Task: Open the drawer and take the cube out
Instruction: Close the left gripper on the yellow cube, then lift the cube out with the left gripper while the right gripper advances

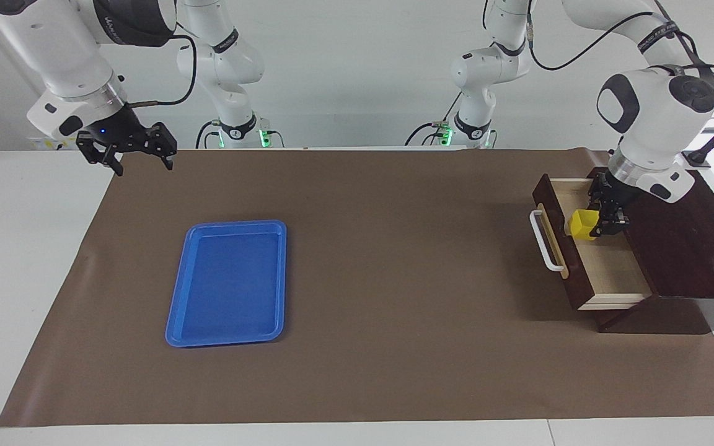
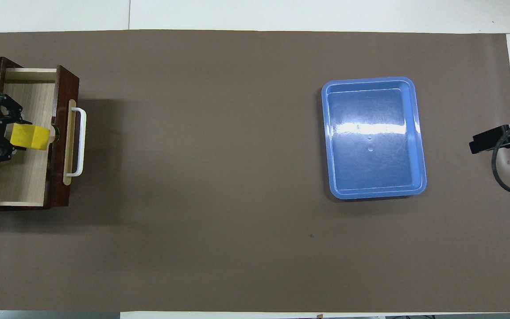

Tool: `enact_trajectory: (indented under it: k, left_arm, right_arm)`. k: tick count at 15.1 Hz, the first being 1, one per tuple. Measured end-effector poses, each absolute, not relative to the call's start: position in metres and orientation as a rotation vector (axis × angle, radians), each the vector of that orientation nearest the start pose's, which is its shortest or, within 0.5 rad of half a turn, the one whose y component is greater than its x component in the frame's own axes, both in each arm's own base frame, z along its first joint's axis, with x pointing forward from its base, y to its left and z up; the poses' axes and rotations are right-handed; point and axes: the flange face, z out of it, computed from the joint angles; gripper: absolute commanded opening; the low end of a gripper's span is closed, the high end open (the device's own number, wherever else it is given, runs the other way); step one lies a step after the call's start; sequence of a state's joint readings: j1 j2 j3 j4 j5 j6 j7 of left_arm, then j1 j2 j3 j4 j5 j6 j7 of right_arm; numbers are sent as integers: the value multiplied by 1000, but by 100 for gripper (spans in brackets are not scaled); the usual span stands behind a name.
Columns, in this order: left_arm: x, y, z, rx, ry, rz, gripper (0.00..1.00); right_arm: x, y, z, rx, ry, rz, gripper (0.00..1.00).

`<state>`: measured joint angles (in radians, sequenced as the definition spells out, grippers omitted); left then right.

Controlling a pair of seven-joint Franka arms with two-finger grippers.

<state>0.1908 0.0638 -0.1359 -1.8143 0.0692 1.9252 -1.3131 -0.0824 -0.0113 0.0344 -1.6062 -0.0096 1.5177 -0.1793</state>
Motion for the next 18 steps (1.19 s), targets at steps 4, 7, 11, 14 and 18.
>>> enact_trajectory:
  k: [4,7,11,14,18]
  left_arm:
    - [591,17,560,-2464,-2011,-67,0]
    - [589,-43,571,-2420,-2072,-51,0]
    - [571,-159,565,-2298,-2204,-18,0]
    - [549,-229,560,-2226,-2275,16,0]
    - [513,-322,541,-2214,-2280,57,0]
  right_arm:
    - [544,-27,610,-3134,-206,122,100]
    - [544,-27,610,-3134,-206,122,100]
    - [544,-24,610,-3110,-155,117,100]
    - [543,-21,607,-3099,-11,132,100]
    - [538,-3,593,-3019,384,195,100]
